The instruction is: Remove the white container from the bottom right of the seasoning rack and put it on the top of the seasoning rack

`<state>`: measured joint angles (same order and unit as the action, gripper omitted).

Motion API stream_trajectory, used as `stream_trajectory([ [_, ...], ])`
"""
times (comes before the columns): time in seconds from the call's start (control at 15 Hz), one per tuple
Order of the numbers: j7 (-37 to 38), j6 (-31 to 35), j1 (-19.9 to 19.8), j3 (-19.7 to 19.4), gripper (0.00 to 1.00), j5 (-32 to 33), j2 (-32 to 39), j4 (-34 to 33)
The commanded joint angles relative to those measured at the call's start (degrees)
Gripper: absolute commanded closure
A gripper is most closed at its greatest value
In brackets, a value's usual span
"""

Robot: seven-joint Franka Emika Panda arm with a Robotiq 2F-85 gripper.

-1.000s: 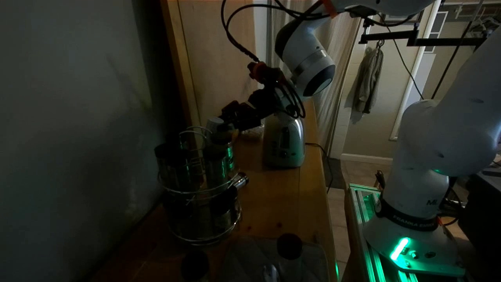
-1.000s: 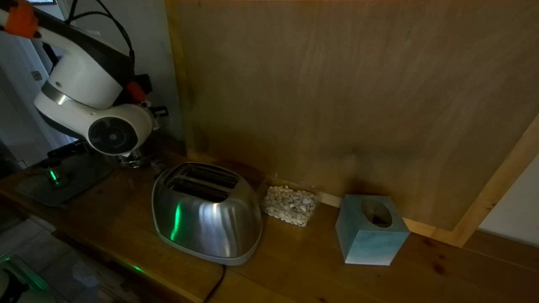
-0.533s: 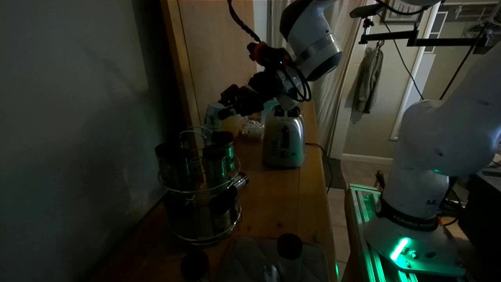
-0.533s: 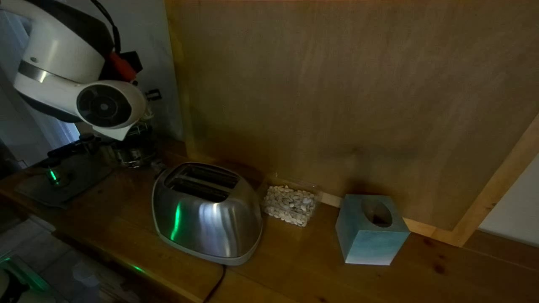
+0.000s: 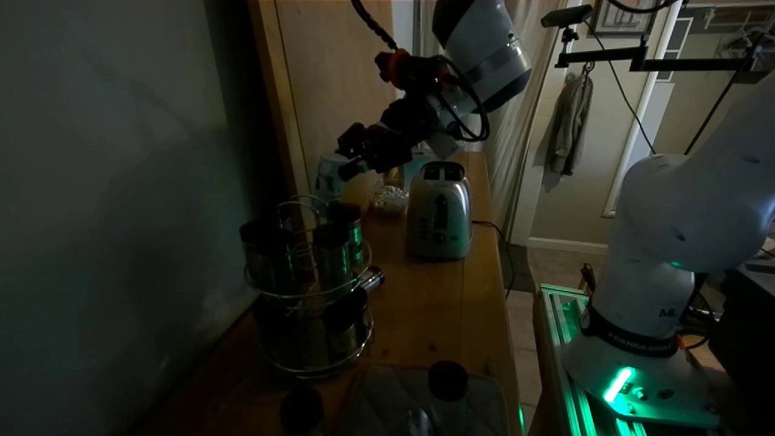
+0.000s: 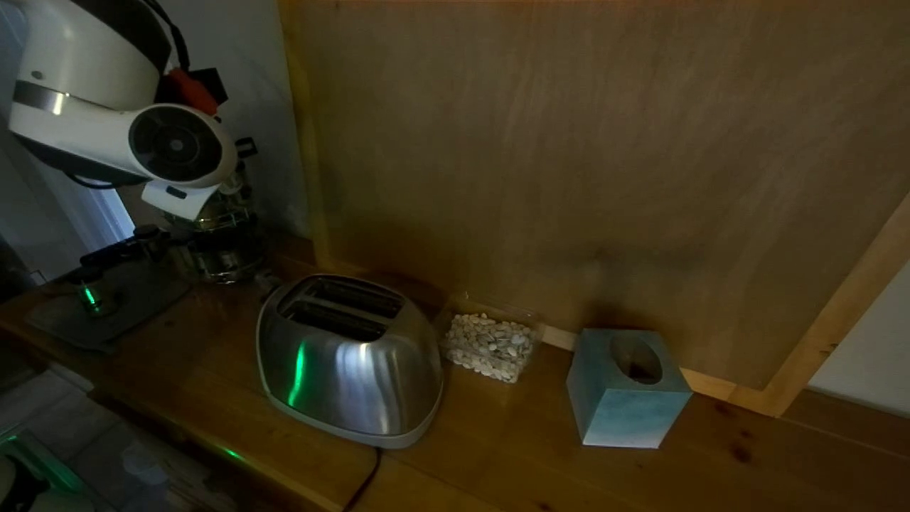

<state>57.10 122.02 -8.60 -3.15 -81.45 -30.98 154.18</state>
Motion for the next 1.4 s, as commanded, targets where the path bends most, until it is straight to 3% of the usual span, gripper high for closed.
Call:
stream_trajectory([
  [0.0, 3.86, -2.52, -0.9, 0.64, 0.81, 3.48, 1.78, -1.77],
  [0.47, 5.97, -4.49, -0.6, 1.24, 0.81, 4.3, 5.16, -3.77],
  [1.33, 8.75, 0.77, -0.32, 2.21, 0.81, 7.93, 10.94, -7.98],
])
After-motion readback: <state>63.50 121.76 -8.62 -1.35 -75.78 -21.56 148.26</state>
